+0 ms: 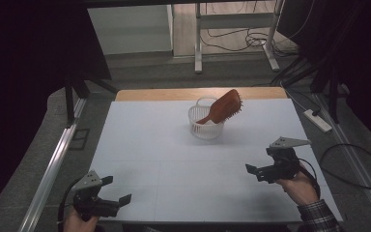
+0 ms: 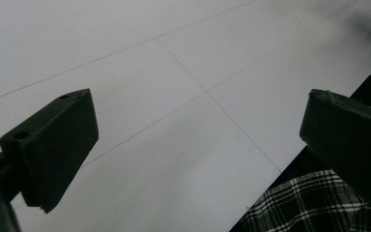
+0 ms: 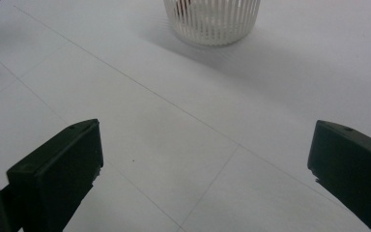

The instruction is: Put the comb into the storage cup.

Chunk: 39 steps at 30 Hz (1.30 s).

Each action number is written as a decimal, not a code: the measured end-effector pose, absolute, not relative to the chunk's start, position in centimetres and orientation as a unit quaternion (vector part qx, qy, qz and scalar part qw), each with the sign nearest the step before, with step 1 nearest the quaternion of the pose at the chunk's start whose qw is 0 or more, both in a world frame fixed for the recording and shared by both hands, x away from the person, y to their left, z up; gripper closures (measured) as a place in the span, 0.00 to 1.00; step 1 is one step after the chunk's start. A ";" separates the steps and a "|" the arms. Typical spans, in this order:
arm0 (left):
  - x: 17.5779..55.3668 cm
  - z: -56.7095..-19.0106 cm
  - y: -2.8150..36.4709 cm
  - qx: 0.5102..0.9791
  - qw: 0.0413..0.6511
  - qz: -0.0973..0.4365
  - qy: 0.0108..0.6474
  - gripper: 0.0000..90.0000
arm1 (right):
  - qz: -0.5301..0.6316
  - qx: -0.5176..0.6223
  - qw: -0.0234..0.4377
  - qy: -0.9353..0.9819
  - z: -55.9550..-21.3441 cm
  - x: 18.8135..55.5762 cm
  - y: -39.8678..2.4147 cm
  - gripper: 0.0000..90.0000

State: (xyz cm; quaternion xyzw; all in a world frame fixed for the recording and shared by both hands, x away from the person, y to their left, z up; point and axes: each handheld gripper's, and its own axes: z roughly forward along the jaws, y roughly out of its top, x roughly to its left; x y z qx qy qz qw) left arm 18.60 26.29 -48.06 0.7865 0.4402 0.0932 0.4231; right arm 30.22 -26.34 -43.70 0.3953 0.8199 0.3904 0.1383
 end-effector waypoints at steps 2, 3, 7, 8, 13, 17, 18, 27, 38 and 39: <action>18.6 -48.1 26.3 0.786 0.423 0.093 0.441 0.01 | 0.390 0.396 0.139 0.819 -43.7 30.1 -26.5 0.00; 18.6 -48.1 26.3 0.786 0.423 0.092 0.440 0.01 | 0.389 0.397 0.139 0.820 -43.7 30.0 -26.6 0.00; 18.6 -48.1 26.3 0.786 0.423 0.092 0.441 0.01 | 0.388 0.401 0.139 0.818 -43.7 29.7 -27.0 0.00; 18.6 -48.1 26.3 0.786 0.423 0.092 0.441 0.01 | 0.388 0.402 0.140 0.817 -43.7 29.6 -27.1 0.00; 18.6 -48.1 26.3 0.786 0.423 0.092 0.441 0.01 | 0.388 0.405 0.141 0.816 -43.7 29.3 -27.5 0.00; 18.6 -48.1 26.3 0.786 0.423 0.092 0.441 0.01 | 0.387 0.407 0.143 0.815 -43.7 29.0 -27.7 0.00; 18.6 -48.1 26.3 0.786 0.423 0.092 0.441 0.01 | 0.387 0.407 0.143 0.815 -43.7 29.0 -27.7 0.00; 18.6 -48.1 26.3 0.787 0.423 0.093 0.440 0.01 | 0.386 0.412 0.145 0.813 -44.0 28.4 -28.2 0.00; 18.6 -48.1 26.3 0.787 0.423 0.093 0.440 0.01 | 0.381 0.412 0.148 0.815 -44.2 27.7 -28.5 0.00; 18.6 -48.1 26.3 0.787 0.422 0.093 0.440 0.01 | 0.380 0.413 0.147 0.814 -44.2 27.6 -28.5 0.00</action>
